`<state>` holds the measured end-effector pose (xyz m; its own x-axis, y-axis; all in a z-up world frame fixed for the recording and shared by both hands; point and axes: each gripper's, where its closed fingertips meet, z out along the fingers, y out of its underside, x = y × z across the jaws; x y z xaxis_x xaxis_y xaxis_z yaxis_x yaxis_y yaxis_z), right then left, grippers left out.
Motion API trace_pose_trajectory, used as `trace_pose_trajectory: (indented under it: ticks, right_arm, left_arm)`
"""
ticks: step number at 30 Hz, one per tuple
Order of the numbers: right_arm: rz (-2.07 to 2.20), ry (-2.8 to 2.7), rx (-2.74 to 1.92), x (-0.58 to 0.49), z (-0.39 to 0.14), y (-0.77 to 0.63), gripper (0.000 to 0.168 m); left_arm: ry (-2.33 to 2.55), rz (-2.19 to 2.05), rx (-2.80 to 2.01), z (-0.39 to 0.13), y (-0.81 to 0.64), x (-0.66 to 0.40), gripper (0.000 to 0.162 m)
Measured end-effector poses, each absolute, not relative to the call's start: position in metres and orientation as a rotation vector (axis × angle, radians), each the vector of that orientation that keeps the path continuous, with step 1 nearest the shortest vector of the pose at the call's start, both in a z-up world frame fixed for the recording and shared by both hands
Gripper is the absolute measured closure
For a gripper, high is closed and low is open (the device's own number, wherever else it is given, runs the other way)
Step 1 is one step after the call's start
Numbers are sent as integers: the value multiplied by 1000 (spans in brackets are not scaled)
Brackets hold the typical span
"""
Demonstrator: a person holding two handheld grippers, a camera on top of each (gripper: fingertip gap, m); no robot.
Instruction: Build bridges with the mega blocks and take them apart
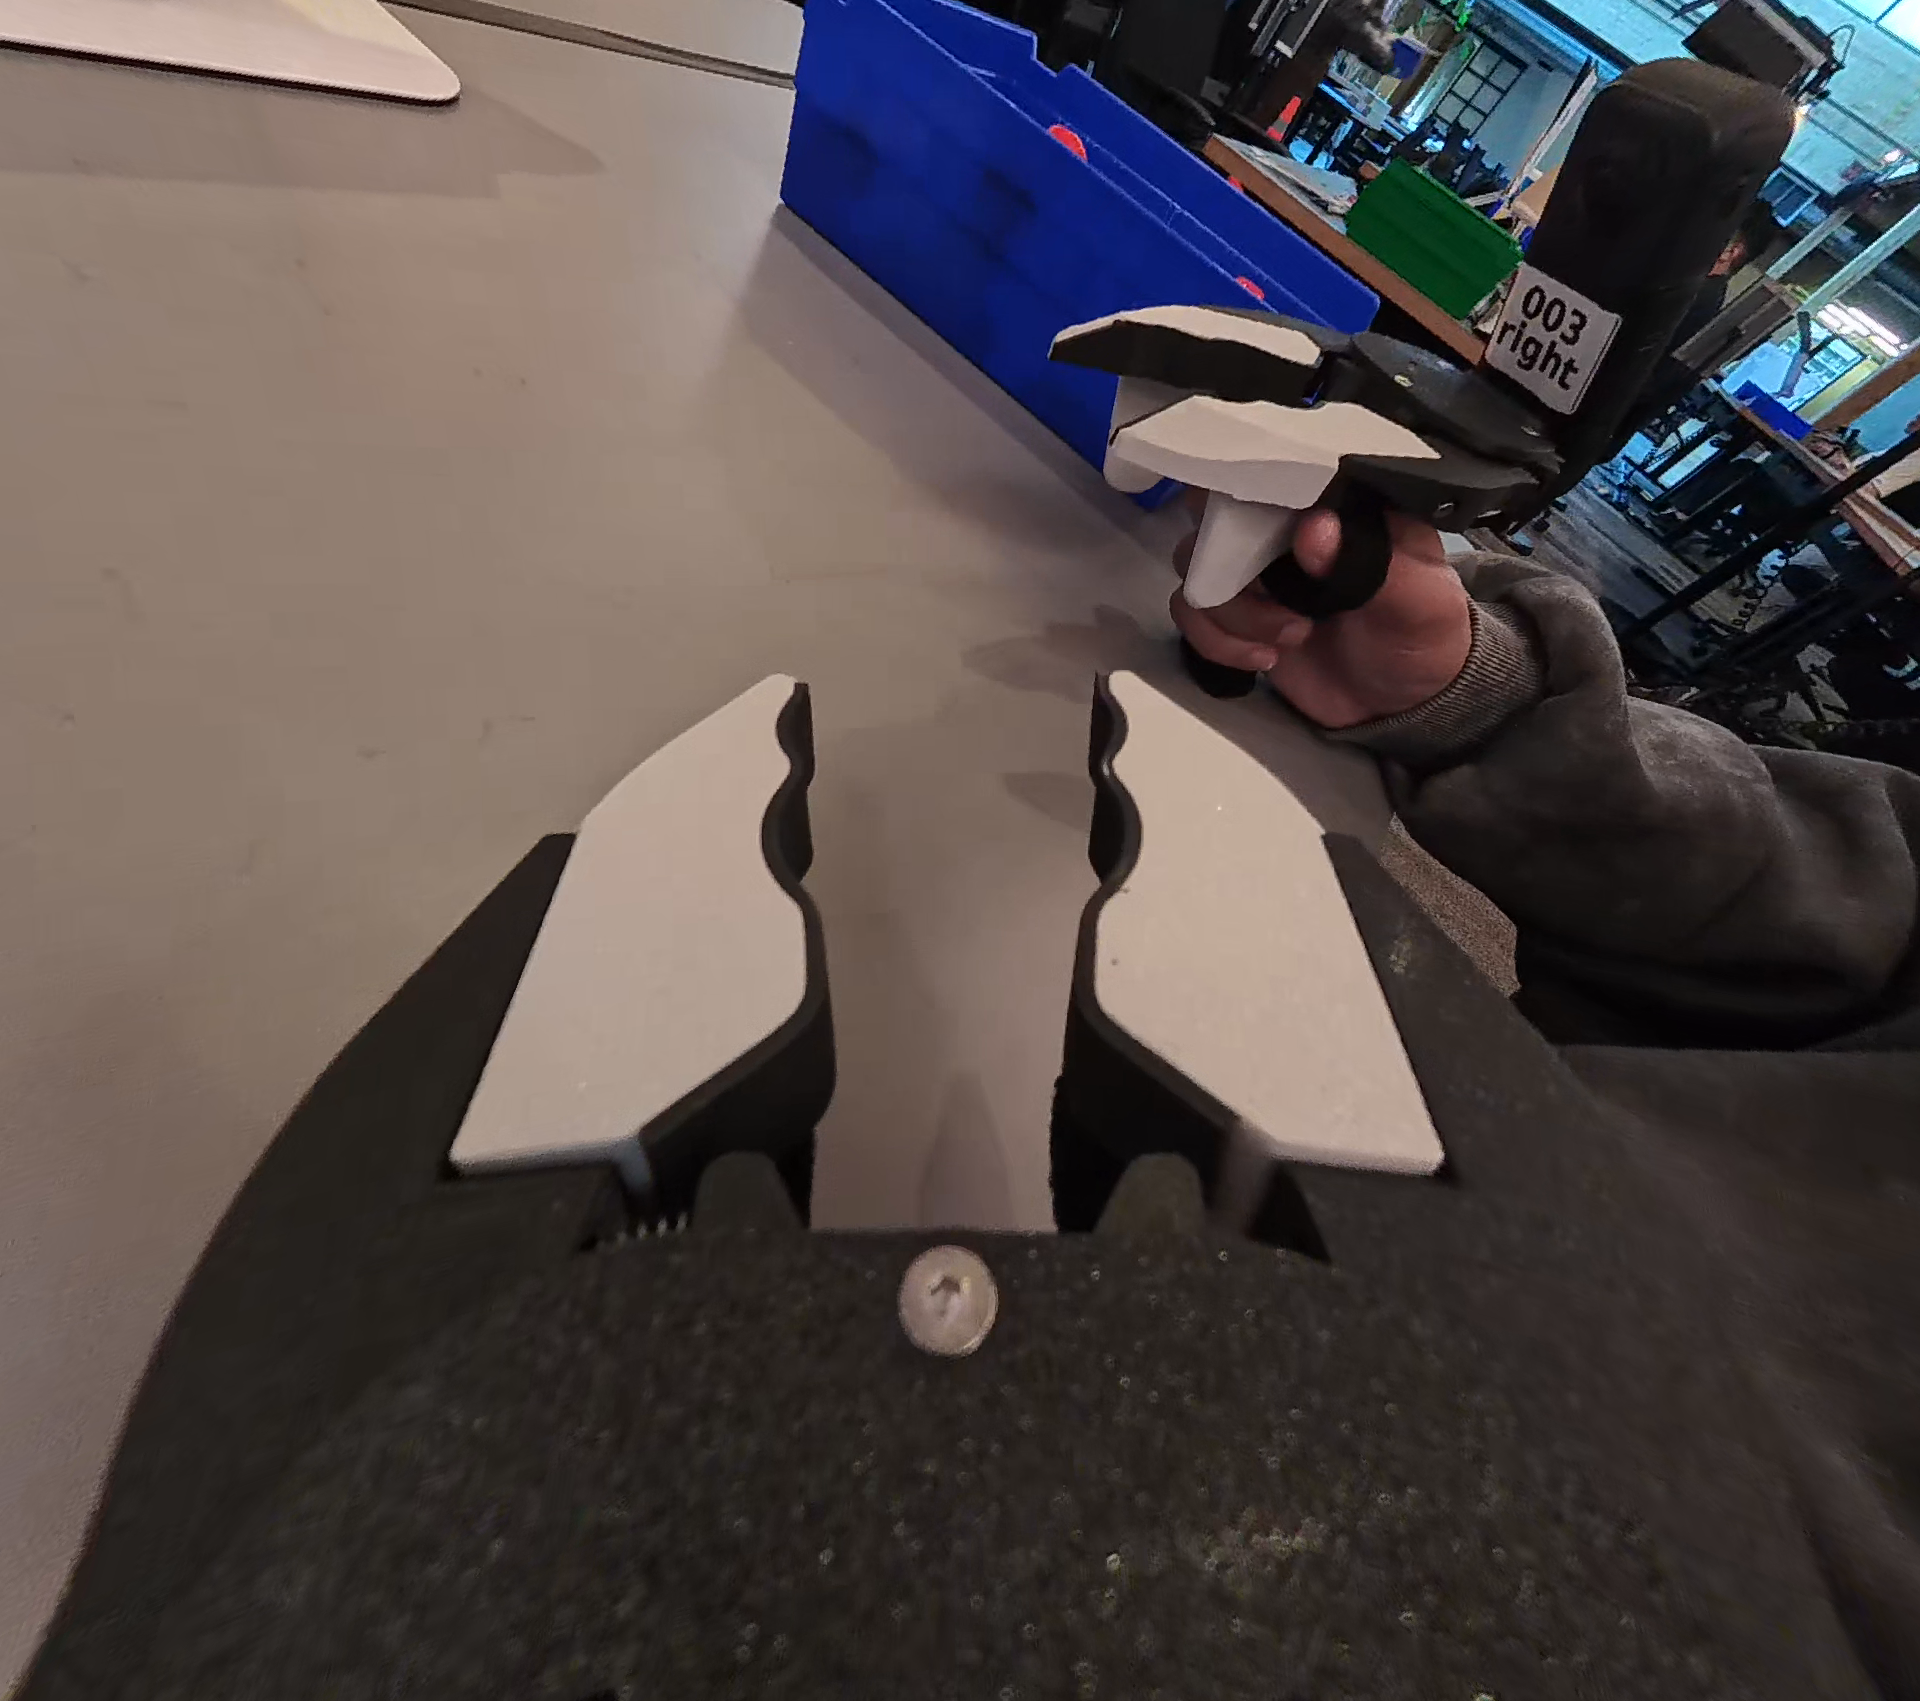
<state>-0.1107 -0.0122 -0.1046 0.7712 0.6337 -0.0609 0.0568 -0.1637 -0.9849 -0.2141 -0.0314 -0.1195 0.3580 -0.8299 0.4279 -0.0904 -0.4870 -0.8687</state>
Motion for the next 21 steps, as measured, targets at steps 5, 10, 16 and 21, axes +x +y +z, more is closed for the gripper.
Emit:
trace_pose_trajectory:
  ticks: [5,10,16,21]
  right_arm:
    - [561,-556,-1672,-111,-104,-13,126]
    - [565,-526,-1630,-103,-89,-16,125]
    - [287,-197,-1448,41,19,-36,123]
    - [26,246,-1624,206,-32,-75,112]
  left_arm:
    - [828,-1184,-1848,-122,-33,-212,111]
    - [882,-1132,-1875,-129,-35,-205,110]
    - [973,-1113,-1909,-121,-48,-127,101]
    - [922,-1107,-1883,-97,-48,-6,79]
